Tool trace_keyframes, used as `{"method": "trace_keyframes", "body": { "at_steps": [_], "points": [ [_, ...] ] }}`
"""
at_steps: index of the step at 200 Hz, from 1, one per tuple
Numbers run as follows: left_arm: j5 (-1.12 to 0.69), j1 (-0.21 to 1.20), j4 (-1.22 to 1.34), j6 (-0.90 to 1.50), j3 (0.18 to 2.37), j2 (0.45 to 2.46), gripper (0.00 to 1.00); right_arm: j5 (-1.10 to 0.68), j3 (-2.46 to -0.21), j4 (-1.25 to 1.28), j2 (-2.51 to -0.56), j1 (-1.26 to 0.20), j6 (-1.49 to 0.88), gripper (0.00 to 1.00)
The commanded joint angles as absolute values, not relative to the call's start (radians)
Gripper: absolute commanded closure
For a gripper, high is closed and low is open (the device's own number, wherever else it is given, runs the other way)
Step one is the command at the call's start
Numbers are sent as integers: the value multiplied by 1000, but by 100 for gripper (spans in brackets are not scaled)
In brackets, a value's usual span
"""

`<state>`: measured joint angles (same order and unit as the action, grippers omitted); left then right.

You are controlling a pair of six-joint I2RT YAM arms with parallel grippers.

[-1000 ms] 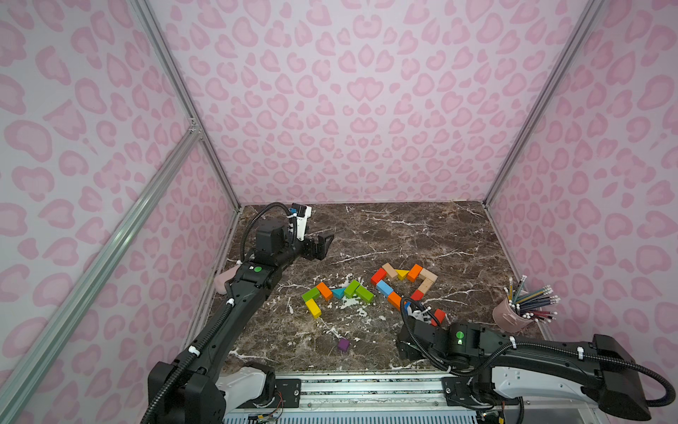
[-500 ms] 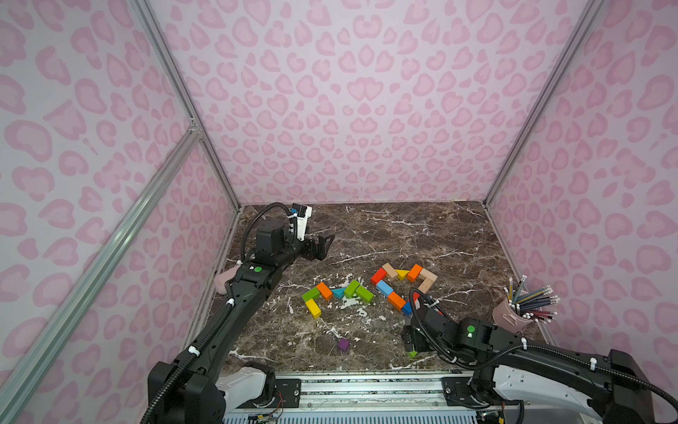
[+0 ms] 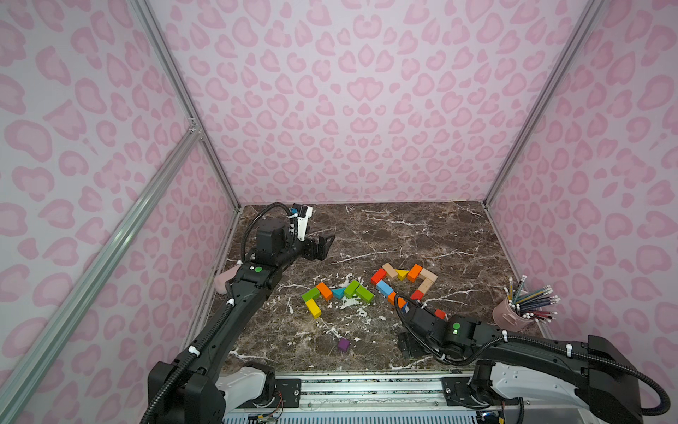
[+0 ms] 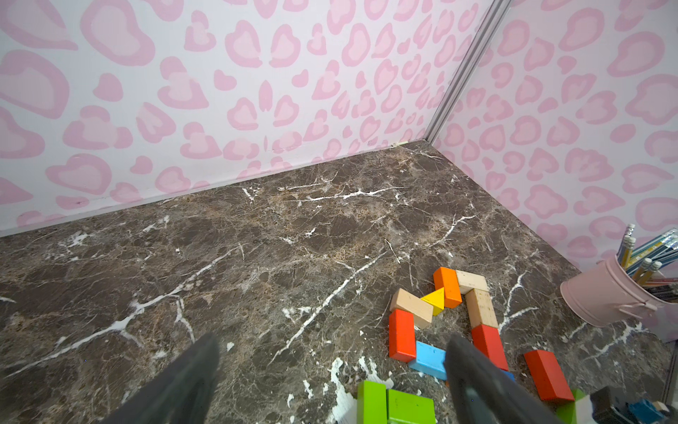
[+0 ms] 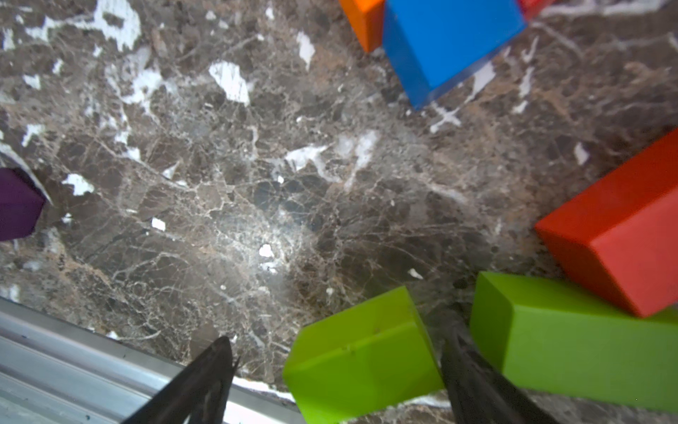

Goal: Assemble a heart with building blocks
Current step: Move the building block to the center of the board.

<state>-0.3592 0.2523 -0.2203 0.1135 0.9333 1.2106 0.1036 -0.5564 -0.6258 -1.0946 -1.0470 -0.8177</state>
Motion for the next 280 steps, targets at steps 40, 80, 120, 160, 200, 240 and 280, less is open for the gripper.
{"method": "trace_keyframes", "body": {
  "at_steps": [40, 80, 120, 160, 200, 240, 280],
  "points": [
    [-365, 252, -190, 104, 937, 1212, 2, 173, -588, -680, -1128, -1107, -834, 18],
    [-362, 252, -190, 102, 935, 1210, 2, 199, -604, -679, -1166, -1124, -831, 27],
    [-360, 254, -191, 103, 937, 1212, 2, 199, -621, -654, -1194, -1137, -812, 35],
    [-357, 253, -192, 103, 937, 1212, 2, 207, -663, -622, -1234, -1138, -774, 38],
    [-351, 254, -194, 104, 937, 1209, 2, 190, -735, -556, -1339, -1138, -720, 38],
    [-355, 254, -203, 99, 941, 1201, 2, 177, -860, -508, -1488, -1138, -614, 38],
    [-296, 256, -320, 119, 967, 1154, 2, 174, -1007, -500, -1647, -1130, -515, 38]
  ]
}}
